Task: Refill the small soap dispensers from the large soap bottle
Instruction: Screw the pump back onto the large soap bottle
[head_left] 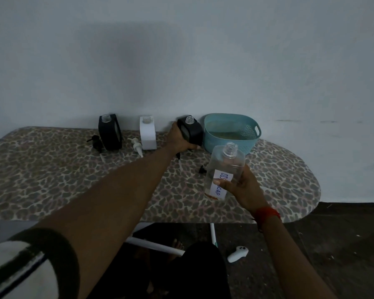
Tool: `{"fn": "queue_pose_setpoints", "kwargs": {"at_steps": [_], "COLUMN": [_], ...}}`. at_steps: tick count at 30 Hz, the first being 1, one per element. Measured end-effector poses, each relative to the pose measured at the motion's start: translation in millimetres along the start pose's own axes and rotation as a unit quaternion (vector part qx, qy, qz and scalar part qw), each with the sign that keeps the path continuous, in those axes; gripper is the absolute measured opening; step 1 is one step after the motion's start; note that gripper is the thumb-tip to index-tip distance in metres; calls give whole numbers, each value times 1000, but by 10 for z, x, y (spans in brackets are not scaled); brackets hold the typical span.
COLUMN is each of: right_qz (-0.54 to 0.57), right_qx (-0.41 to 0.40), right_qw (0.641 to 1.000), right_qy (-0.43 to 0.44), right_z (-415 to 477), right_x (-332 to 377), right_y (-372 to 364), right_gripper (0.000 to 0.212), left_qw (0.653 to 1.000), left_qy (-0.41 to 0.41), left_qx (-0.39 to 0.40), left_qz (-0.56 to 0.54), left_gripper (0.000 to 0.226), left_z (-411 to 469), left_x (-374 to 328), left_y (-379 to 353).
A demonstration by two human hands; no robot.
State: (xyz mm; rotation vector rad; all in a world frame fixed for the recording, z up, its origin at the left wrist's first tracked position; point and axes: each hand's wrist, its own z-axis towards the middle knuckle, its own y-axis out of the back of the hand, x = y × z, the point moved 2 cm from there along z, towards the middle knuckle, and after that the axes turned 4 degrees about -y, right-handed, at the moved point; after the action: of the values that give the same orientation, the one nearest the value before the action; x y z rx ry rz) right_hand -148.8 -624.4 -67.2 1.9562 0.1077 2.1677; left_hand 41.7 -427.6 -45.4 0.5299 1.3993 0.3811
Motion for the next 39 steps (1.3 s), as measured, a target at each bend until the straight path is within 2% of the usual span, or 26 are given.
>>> {"fn": "queue_pose_setpoints", "kwargs": {"at_steps": [5, 7, 10, 12, 13, 16, 18, 21, 24, 27, 29, 31, 33, 36, 39], "right_qz": [-15, -21, -30, -33, -34, -39, -32, -45, -63, -24, -23, -101, -228, -407, -534], "right_qx": [5, 10, 13, 12, 13, 21, 29, 63, 76, 46, 13, -21, -45, -7, 45], "right_qw": [1000, 1000, 999, 999, 999, 999, 999, 997, 995, 997, 997, 992, 971, 913, 843], "right_qy": [-5, -12, -16, -21, -22, -14, -9, -15, -25, -53, -68, -67, -54, -27, -36], "right_z": [-8, -13, -36, -61, -77, -117, -150, -212, -298, -346, -323, -228, -83, 165, 381], "right_x": [18, 35, 51, 80, 104, 187, 225, 210, 174, 130, 115, 117, 131, 160, 202], "right_y": [7, 8, 6, 0, -5, -27, -17, 3, 61, 245, 378, 432, 372, 141, -167], "right_gripper": [59, 59, 56, 54, 53, 55, 59, 51, 57, 84, 83, 78, 67, 58, 51], "left_qw": [998, 997, 983, 975, 978, 980, 972, 952, 951, 953, 959, 966, 973, 974, 971], "left_qy": [-51, -53, -27, -71, -90, -95, -98, -134, -145, -138, -136, -126, -119, -115, -93], "left_qx": [-21, -52, -167, -184, -144, 28, 95, 178, 224, 229, 200, 160, 127, 112, 97], "left_qz": [4, -11, -65, -102, -124, -170, -190, -209, -159, -145, -149, -160, -155, -162, -196], "left_gripper": [122, 121, 99, 79, 77, 96, 100, 81, 54, 47, 44, 43, 46, 48, 55], "left_z": [-149, -308, -762, -1119, -1289, -1599, -1621, -1529, -1443, -1402, -1380, -1386, -1425, -1516, -1626], "left_x": [-101, -158, -110, -16, 17, 32, -59, -255, -366, -352, -260, -124, 29, 231, 365], "left_y": [68, 62, 97, 102, 79, -99, -185, -207, -216, -146, 5, 208, 410, 588, 646]}}
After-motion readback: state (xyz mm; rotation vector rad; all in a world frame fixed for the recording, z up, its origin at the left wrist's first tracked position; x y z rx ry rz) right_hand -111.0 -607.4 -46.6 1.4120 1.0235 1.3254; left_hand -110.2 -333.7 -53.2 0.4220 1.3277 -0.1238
